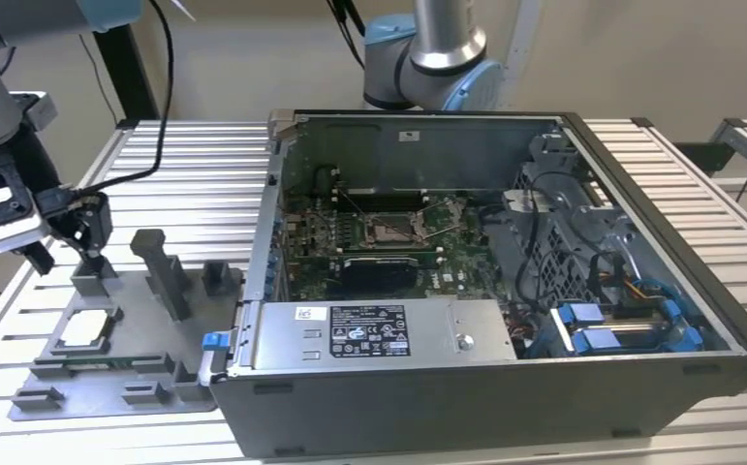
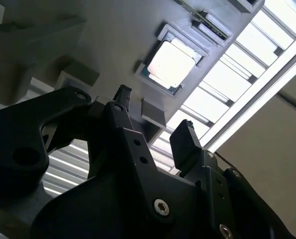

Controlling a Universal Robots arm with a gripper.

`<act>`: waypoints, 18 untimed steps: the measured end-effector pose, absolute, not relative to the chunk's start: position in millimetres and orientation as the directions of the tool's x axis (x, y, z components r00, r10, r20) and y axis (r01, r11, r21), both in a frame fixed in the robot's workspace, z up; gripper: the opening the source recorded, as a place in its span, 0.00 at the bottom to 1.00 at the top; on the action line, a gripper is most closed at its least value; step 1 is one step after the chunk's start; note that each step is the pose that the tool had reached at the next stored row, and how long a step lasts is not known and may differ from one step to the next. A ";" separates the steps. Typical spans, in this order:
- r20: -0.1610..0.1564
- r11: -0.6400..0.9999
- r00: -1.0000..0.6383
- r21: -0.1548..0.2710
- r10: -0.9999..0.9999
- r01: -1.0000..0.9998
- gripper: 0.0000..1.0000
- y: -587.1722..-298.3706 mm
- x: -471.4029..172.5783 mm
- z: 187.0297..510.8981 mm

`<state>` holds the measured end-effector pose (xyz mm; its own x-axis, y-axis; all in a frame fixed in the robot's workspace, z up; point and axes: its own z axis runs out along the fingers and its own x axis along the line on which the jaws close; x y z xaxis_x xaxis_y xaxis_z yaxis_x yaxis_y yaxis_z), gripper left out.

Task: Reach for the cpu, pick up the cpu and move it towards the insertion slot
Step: 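Pick up the cpu and move it towards the insertion slot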

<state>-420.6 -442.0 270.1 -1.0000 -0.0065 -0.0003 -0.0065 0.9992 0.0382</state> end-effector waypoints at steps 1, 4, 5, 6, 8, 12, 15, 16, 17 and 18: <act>0.000 0.999 -1.000 0.038 -0.006 -0.006 1.00 -442.0 -420.7 269.0; 0.000 0.999 -1.000 0.038 -0.006 -0.006 1.00 -442.0 -421.7 266.2; 0.000 0.999 -1.000 0.038 -0.006 -0.006 1.00 -442.0 -422.1 265.1; 0.000 0.999 -1.000 0.038 -0.006 -0.006 1.00 -442.0 -422.6 263.9; 0.000 0.999 -1.000 0.038 -0.005 -0.005 1.00 -442.0 -423.7 261.7; -0.001 0.999 -1.000 0.038 -0.002 -0.002 1.00 -442.0 -426.6 256.9; -0.001 0.999 -1.000 0.038 -0.001 -0.001 1.00 -442.0 -427.5 253.5; -0.001 0.999 -1.000 0.038 0.000 0.000 1.00 -442.0 -427.7 252.3; -0.001 0.999 -1.000 0.038 0.000 0.000 1.00 -442.1 -427.9 250.9; -0.001 0.999 -1.000 0.038 0.000 0.000 1.00 -442.0 -428.0 249.7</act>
<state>-428.0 -442.0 249.7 -1.0000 0.0002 -0.0009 0.0001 0.9993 0.0378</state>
